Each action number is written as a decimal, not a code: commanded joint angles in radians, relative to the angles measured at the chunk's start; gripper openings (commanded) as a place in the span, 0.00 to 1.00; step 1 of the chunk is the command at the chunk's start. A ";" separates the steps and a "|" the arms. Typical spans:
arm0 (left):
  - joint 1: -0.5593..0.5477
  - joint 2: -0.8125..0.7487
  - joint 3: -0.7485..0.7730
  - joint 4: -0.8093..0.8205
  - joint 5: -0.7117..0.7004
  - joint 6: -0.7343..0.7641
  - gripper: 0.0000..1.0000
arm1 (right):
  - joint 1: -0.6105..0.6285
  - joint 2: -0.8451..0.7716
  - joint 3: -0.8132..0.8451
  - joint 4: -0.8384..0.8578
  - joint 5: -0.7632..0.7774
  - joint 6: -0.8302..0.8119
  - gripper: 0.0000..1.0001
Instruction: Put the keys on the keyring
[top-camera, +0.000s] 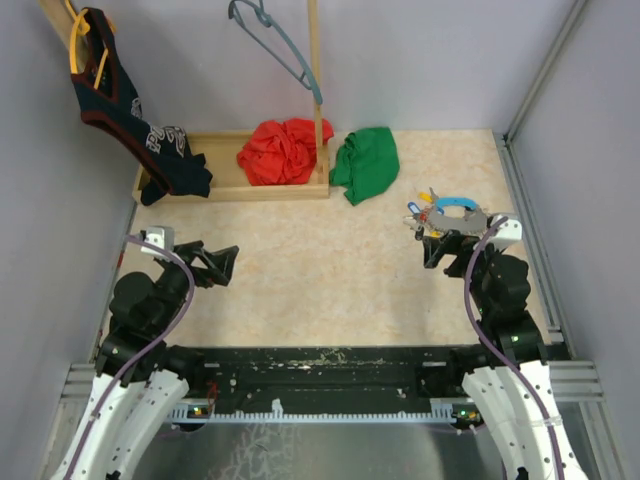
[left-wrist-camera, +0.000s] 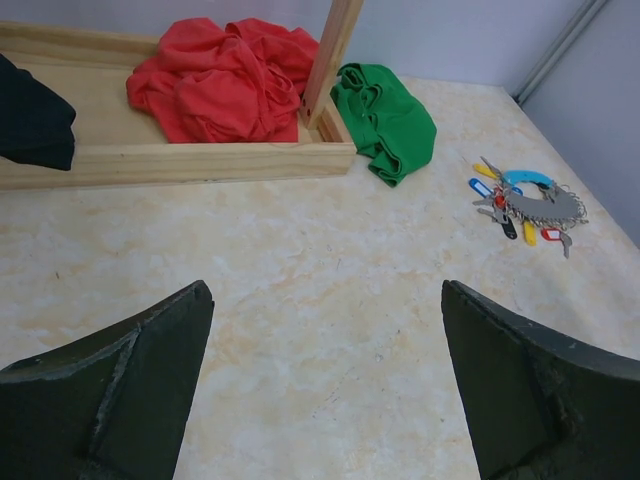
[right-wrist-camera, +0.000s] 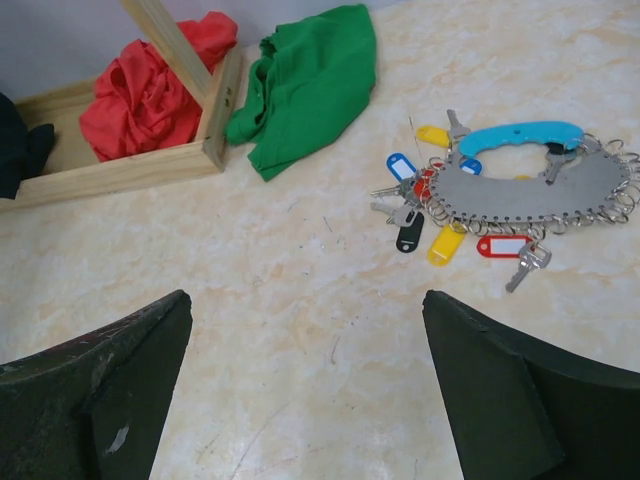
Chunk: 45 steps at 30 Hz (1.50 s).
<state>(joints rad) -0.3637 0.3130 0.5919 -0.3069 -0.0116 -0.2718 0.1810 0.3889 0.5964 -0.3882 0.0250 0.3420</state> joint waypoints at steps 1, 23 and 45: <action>0.008 -0.022 -0.005 0.009 0.001 0.009 1.00 | 0.002 0.008 0.034 0.041 -0.012 -0.010 0.98; 0.029 0.006 -0.060 0.064 0.149 0.021 1.00 | 0.003 0.394 0.126 0.096 0.115 0.017 0.99; 0.142 0.104 -0.070 0.083 0.261 0.006 1.00 | -0.121 1.392 0.635 0.216 0.191 -0.063 0.94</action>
<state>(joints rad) -0.2550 0.4046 0.5217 -0.2523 0.1928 -0.2722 0.0822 1.6775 1.1168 -0.1726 0.2310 0.3069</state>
